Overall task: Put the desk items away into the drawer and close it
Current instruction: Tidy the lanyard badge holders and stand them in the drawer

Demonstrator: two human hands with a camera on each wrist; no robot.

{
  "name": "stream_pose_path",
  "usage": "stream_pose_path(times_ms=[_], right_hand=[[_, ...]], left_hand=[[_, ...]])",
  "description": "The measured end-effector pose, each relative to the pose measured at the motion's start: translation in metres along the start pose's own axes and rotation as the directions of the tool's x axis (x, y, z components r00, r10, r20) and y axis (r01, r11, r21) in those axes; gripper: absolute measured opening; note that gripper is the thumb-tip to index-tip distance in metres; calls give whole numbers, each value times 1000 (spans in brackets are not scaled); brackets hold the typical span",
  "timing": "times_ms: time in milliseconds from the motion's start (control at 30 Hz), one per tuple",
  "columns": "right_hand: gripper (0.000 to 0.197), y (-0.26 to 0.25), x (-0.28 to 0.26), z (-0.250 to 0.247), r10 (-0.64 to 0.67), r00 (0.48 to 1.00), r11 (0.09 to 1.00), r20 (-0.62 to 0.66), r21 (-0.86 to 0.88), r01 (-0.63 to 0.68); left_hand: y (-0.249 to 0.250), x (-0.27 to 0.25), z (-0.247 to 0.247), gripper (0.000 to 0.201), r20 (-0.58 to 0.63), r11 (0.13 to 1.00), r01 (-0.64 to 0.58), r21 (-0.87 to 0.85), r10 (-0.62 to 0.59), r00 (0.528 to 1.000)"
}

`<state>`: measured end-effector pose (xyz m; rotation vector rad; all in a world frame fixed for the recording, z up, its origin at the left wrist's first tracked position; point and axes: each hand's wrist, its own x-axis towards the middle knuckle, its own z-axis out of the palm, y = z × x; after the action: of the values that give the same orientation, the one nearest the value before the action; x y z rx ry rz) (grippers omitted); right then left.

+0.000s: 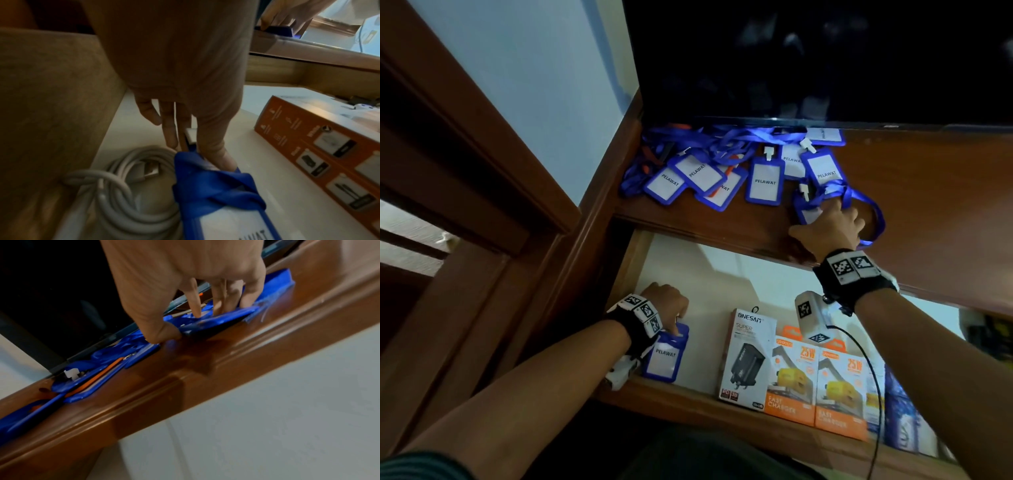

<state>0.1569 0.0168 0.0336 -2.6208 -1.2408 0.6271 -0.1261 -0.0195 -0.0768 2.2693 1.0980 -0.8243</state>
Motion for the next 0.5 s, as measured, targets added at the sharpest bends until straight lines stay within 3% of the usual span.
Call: stream_pose_path(times_ms=[200, 333, 400, 500], right_hand=[[66, 7, -3, -11, -77, 997, 990, -9, 121, 77], [44, 23, -6, -21, -102, 995, 983, -8, 150, 102], [31, 30, -12, -32, -95, 995, 970, 0, 223, 93], [23, 42, -23, -47, -106, 994, 947, 23, 308, 93]], left_hand=[[7, -5, -2, 41, -32, 999, 22, 38, -20, 999], [18, -6, -10, 36, -207, 997, 0, -78, -17, 978], [28, -9, -23, 30, -339, 980, -60, -192, -9, 941], [47, -17, -52, 22, -545, 940, -188, -286, 2, 839]])
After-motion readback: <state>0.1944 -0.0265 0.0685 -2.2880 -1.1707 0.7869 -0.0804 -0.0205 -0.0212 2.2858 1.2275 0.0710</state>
